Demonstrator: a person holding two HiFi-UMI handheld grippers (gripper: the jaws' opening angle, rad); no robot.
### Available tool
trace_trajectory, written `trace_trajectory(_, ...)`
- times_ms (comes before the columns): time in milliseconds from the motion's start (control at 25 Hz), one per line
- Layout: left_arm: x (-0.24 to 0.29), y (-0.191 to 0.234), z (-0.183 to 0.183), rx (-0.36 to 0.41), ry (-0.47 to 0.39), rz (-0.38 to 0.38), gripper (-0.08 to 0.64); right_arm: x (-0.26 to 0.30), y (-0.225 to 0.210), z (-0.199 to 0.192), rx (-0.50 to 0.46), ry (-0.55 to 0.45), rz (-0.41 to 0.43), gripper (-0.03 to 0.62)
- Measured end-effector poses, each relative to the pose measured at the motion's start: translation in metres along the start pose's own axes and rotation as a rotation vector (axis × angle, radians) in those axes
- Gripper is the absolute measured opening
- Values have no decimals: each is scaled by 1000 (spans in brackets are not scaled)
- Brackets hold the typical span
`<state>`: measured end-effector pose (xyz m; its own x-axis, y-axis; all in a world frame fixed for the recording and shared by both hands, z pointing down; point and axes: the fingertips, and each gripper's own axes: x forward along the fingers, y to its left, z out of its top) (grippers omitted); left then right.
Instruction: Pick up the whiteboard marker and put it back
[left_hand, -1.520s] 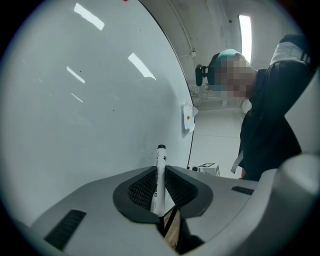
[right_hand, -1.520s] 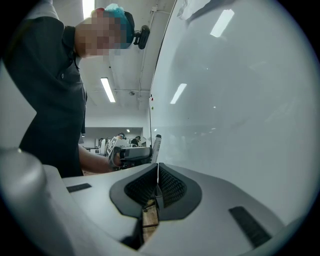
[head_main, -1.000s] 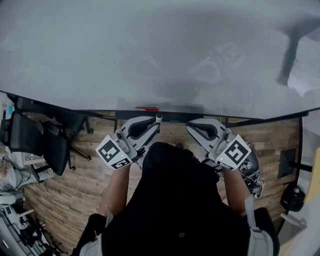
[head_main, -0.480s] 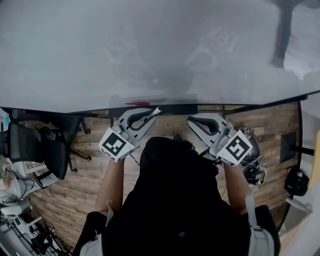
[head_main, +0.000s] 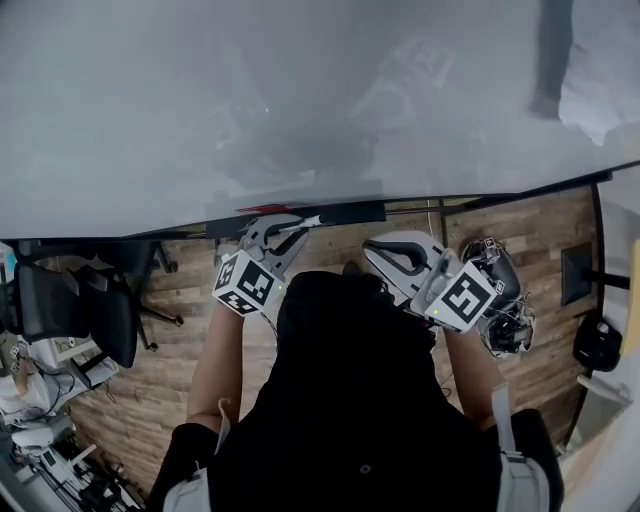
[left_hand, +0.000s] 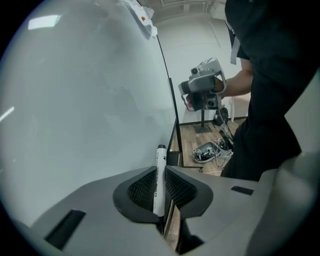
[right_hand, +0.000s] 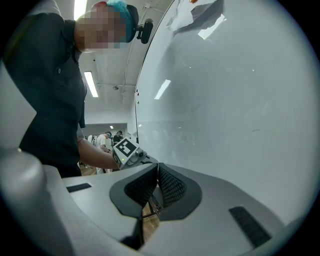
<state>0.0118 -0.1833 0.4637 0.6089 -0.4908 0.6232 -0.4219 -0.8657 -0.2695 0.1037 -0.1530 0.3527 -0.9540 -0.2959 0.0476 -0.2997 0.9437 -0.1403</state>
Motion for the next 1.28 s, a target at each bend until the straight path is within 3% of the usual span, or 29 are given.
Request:
trace_trajectory(200,24,-7,-17,100,100,-47,66,-9,-6,-6,21,13,-26,20)
trace_trajectory(680,64,-22,-56,169,244,-143,66,-20,-5,-26,46,34,-51,20)
trace_trajectory(960,74,-21,-70,135,290,-135,66,-25,-5,-33,61,40,-70,20)
trace_trajectory(1280,83,-18,-76,152,338,-126,67,-28,-8,-31,60,27,-81,20)
